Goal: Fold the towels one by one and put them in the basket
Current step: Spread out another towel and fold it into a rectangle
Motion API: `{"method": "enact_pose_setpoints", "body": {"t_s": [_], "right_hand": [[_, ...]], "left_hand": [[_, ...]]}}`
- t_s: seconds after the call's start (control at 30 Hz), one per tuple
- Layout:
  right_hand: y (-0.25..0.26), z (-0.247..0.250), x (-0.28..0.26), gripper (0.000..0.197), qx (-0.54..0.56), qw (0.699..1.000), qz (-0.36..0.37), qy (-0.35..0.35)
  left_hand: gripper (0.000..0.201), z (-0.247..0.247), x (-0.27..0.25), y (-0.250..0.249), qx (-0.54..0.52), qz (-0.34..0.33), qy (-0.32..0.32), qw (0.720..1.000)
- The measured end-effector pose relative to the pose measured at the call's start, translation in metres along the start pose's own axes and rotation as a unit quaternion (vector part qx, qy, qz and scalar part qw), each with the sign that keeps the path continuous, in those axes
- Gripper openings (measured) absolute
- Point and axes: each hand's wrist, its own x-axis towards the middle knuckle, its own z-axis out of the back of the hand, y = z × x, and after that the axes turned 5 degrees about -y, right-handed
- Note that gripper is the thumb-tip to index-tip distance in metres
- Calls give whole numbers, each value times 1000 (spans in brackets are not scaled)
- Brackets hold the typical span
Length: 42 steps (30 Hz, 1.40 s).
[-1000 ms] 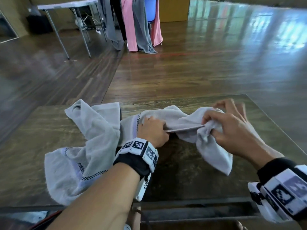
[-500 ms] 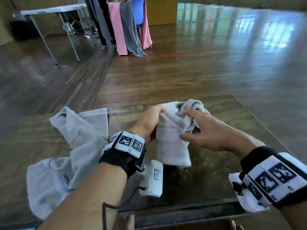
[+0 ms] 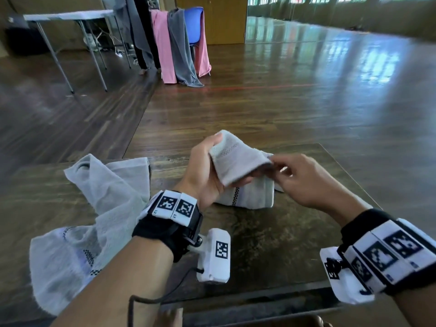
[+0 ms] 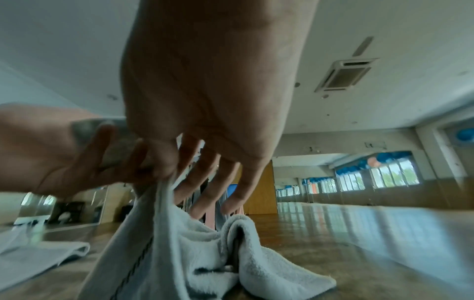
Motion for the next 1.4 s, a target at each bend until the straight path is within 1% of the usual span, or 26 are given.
{"method": "enact_pose_setpoints", "body": {"t_s": [0.07,0.1,0.17,0.23,0.27,0.33,0.37,0.4,0.43,0.5,0.53,0.57,0.63,0.67,0.7,0.73,0.8,0.87,0.93,0.97,1.03,1.13,1.2,1.23,1.33,1.4], "right_hand": [[-3,2,3,28,13,998,-23,-53],[-4,3,4,25,25,996,-40,-72],[-4,3,6,20,51,992,-66,-92],[-2,1,7,17,58,991,-72,-101],[0,0,6,16,55,991,-67,-107],[5,-2,4,16,38,992,-48,-109],[8,-4,3,16,24,994,-44,-102],[11,-6,3,17,11,994,-46,-96],[13,-8,2,19,2,994,-52,-92],[15,-10,2,23,2,994,-60,-92],[16,-11,2,23,6,994,-58,-96],[16,-10,2,21,8,993,-57,-101],[15,-10,3,17,13,992,-51,-111],[14,-9,4,17,15,992,-43,-116],[14,-9,5,17,16,992,-40,-116],[13,-9,5,18,16,993,-38,-108],[12,-8,4,16,17,997,-52,-58],[7,-6,2,4,-11,998,-67,17],[0,-5,1,18,-70,990,-82,89],[-2,-4,1,20,-93,985,-97,105],[-7,1,1,20,-114,983,-112,90],[-10,9,0,16,-97,988,-116,-25],[-10,14,-1,11,-80,987,-102,-90],[-10,17,-2,13,-70,987,-101,-105],[-14,19,-2,17,-41,989,-103,-93],[-15,18,-1,25,-44,991,-106,-74]], "left_hand": [[55,0,0,-1,12,-2,4,1000],[54,1,2,-1,33,-2,-13,999],[42,4,6,-1,95,-5,-107,990],[26,12,11,2,140,-17,-212,967],[30,15,12,4,156,-32,-245,956],[62,19,13,9,228,-102,-275,928],[75,18,11,12,297,-151,-265,905],[78,14,7,15,371,-201,-234,876],[74,10,3,18,435,-236,-185,849],[62,5,-3,25,522,-257,-86,809],[56,4,-3,29,544,-260,-63,795],[48,4,-2,30,561,-268,-59,781],[25,7,3,28,593,-298,-83,744],[14,8,6,25,601,-307,-98,731],[8,11,9,23,604,-312,-113,725],[11,13,11,21,599,-319,-132,722],[19,15,12,17,578,-333,-173,725],[25,14,10,15,570,-345,-203,718],[27,15,10,12,569,-354,-234,705],[27,16,10,10,571,-353,-251,697],[26,20,10,7,579,-343,-281,684],[27,27,6,7,606,-316,-296,667],[28,30,4,6,610,-299,-306,668],[27,31,3,6,608,-292,-310,670],[21,32,5,8,610,-290,-315,667],[18,33,7,10,606,-297,-328,661]]}}
